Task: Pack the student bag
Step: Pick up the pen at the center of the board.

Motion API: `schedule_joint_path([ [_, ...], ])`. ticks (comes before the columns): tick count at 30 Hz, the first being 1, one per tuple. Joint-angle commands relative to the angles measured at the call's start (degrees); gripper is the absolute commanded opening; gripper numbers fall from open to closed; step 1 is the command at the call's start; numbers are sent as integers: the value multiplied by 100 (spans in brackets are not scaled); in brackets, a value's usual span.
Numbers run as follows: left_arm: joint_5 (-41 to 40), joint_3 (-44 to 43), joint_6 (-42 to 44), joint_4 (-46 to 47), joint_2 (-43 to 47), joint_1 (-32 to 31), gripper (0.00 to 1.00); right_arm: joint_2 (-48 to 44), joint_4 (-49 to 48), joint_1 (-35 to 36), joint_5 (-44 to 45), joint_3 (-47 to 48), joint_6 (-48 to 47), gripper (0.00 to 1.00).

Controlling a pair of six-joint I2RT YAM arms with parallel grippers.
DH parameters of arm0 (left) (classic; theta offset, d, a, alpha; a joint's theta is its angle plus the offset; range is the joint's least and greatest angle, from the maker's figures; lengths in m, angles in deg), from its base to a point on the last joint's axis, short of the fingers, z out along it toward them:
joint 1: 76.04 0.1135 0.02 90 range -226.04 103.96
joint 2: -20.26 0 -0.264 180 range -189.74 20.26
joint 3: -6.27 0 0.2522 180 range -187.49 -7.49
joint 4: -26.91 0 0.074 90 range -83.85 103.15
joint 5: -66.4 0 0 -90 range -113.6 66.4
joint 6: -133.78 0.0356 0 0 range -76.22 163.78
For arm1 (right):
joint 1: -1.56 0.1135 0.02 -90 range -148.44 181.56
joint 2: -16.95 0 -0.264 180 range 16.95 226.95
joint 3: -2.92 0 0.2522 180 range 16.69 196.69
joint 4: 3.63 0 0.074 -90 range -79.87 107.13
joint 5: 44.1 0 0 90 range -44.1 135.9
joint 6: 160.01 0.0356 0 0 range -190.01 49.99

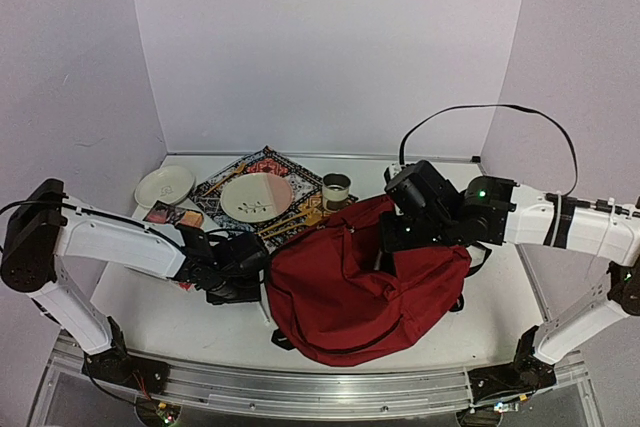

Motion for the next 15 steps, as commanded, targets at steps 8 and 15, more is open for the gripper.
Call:
schedule_joint_path([
  [8,168,-525,271,49,-838,33,52,-305,108,32,492,-15,34,0],
  [15,352,-442,364,49,-984,31,40,-282,108,35,509,2,27,0],
])
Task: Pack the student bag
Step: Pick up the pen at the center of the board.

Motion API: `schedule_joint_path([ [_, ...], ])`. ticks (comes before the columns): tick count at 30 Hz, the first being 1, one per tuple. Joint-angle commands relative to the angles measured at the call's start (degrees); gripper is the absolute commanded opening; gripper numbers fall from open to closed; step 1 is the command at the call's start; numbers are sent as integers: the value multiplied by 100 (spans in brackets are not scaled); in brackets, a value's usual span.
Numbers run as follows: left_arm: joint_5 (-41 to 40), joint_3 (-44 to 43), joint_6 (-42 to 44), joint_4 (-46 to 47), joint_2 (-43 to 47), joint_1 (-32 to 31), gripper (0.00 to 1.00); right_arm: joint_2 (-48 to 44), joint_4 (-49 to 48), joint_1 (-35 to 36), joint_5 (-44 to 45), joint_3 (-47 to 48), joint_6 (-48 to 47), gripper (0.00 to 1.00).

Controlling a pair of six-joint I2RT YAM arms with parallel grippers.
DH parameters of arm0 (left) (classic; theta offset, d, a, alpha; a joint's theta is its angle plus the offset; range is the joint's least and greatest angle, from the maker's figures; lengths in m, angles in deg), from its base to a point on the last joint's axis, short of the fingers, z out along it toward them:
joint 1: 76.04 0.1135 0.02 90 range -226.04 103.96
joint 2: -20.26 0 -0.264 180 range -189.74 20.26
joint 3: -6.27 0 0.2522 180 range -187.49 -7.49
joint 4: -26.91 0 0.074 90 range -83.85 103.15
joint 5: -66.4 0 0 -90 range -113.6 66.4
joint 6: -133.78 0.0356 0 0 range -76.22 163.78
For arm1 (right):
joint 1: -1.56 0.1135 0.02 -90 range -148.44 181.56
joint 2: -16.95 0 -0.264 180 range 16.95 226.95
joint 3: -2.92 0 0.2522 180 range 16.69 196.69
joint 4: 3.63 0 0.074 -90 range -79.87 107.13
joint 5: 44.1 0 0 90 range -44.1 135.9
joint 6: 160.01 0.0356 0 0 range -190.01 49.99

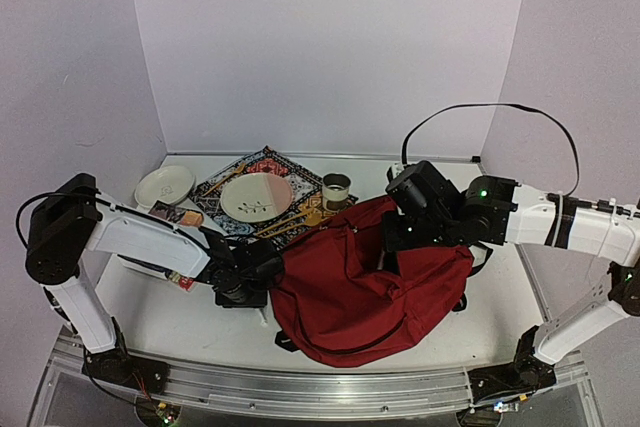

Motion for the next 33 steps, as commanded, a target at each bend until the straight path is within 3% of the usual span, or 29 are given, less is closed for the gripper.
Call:
schedule_joint_path([
  [1,244,-19,119,15,-59,32,38,-232,-6,32,321,7,19,0],
  [9,428,393,307,-12,232,92,21,-163,-6,36,294,84,-13,0],
  [18,584,566,675,-23,467,255,16,-82,-6,31,251,196,-39,0],
  [27,744,705,830,-3,821,587,0,-19,-6,37,145,277,-71,0],
  [33,711,651,829,93,1312,700,0,93,-6,34,18,370,-103,0],
])
